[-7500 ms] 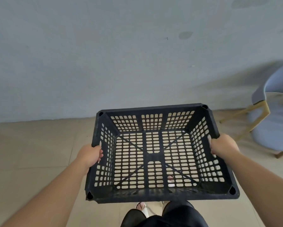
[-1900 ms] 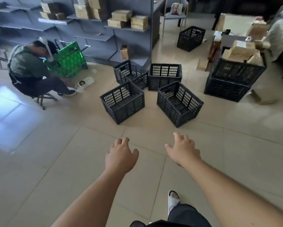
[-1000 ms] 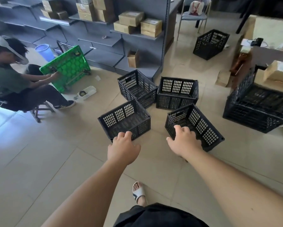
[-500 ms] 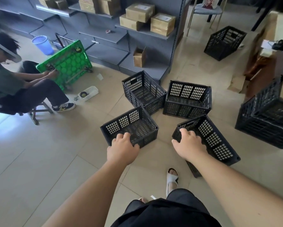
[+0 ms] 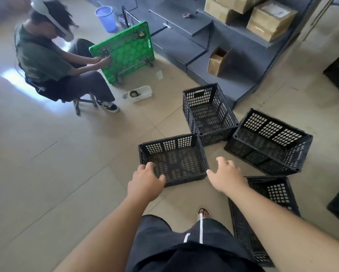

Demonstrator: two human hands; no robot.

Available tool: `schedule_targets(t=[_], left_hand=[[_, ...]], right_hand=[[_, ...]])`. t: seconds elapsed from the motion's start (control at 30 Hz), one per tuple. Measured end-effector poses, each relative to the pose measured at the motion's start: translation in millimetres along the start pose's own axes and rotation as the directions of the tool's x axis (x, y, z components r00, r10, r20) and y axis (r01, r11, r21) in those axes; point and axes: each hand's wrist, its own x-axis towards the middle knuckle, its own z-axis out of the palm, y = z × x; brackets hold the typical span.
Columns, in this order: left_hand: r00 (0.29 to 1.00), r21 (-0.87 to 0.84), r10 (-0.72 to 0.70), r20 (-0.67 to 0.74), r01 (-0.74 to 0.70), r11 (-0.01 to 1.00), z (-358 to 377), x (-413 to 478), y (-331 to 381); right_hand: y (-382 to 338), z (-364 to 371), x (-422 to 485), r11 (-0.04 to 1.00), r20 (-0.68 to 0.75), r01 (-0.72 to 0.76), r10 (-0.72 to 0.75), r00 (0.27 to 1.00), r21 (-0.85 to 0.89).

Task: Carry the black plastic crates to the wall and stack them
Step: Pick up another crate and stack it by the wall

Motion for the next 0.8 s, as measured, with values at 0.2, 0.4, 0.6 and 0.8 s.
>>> schedule_targets(t=[0.2,0.4,0.6,0.8], left_hand=[[0.989,-0.049,-0.145,0.016,0.146,0.988,-3.5,54.6,-20.6],[0.981,-0.056,-0.174,0.089,0.18,0.982,-1.7,130.0,-38.3],[0.969,-0.039,-0.19,0.159,0.199,0.979,14.5,203.1,-57.0],[0.941,-0.037,-0.263,0.214,0.277,0.96,64.4,268.1,-78.9]], right_hand=[[-27.9,-5.0,71.0,0.998,0.045,0.006,-0.003,0.999,-0.063],[-65.6,7.4,137.6,0.996,0.065,-0.079,0.081,0.995,-0.037],[-81.6,37.2,198.2,0.99,0.108,-0.137,0.137,0.985,-0.011],[-74.3,84.8,283.4,0.981,0.13,-0.194,0.192,0.973,-0.003]])
